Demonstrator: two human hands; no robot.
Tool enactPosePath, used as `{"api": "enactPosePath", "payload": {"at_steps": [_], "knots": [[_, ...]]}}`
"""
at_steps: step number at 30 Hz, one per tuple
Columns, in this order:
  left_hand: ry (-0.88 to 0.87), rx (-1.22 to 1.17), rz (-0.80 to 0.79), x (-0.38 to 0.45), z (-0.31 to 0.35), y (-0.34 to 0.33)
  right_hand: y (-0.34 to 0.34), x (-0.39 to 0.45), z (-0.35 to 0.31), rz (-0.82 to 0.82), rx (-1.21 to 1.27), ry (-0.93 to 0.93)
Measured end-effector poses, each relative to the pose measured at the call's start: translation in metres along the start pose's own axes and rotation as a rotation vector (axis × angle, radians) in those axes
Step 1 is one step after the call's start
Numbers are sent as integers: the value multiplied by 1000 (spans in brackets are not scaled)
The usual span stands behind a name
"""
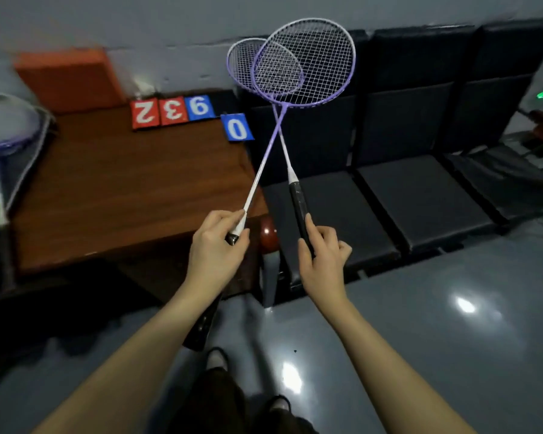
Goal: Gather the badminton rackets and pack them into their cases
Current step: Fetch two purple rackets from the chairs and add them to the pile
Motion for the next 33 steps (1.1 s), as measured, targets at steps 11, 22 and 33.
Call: {"api": "enactPosePath", "payload": {"at_steps": [11,22,33], "knots": [[166,74,237,-45,-131,207,-148,-56,-192,-168,56,242],[246,99,332,-38,-261,376,-269,-77,-344,-161,41,280],[415,173,340,6,-326,409,-353,-42,-380,-294,82,359]]}}
Point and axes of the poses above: each hand's wrist, its own x-axis towards the middle knuckle, its own y-axis out of the back of the hand, z = x × y, the point moved 5 cm from there along x, towards the middle knuckle, and after that the axes turned 3 degrees about -y, right-handed, at the moved point
